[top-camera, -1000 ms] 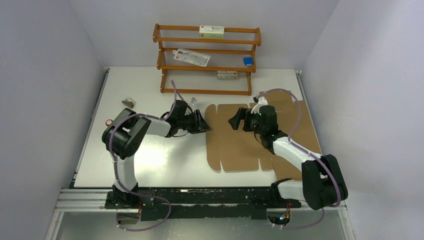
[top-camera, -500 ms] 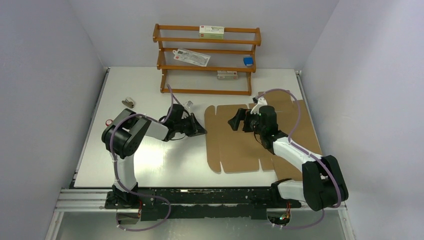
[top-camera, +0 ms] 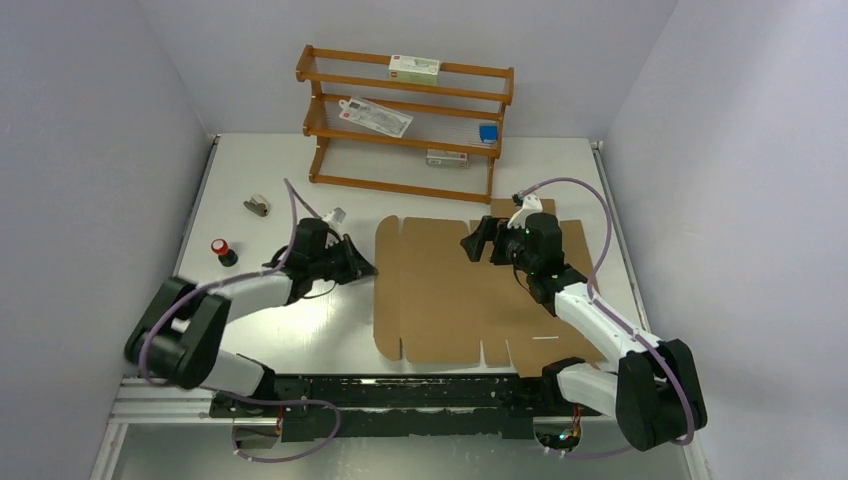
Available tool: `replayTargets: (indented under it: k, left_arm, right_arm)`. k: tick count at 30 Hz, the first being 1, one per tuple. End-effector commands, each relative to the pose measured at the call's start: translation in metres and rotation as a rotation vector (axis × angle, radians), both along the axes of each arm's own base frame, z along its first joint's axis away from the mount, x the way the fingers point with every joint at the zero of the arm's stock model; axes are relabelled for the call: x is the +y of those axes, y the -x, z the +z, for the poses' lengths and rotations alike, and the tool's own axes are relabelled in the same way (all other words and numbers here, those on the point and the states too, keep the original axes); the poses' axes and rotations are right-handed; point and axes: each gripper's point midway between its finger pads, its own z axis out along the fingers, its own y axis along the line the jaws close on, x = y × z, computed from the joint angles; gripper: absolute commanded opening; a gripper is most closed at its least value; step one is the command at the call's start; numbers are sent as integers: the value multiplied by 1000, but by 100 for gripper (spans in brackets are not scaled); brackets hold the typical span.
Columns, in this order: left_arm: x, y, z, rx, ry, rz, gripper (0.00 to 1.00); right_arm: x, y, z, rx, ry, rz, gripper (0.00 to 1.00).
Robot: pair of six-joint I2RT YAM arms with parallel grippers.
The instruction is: Fold the paper box
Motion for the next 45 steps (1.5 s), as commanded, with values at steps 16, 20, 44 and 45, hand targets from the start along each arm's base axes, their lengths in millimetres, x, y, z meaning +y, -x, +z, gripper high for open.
replayTargets:
  k: [16,20,44,45]
  left_arm:
    - [52,36,2,-27,-197,78,9]
    - [51,29,3,-54,-206,72,9]
    - [49,35,-10,-39,-210,34,7]
    - [49,36,-11,-37,-211,35,7]
  right_arm:
    - [37,-52,6,-9,-84,63,100]
    - [68,-68,-4,-1,-23,123,100]
    - [57,-187,-85,38,134,-102,100]
    - [57,-191,-84,33,139,-103,100]
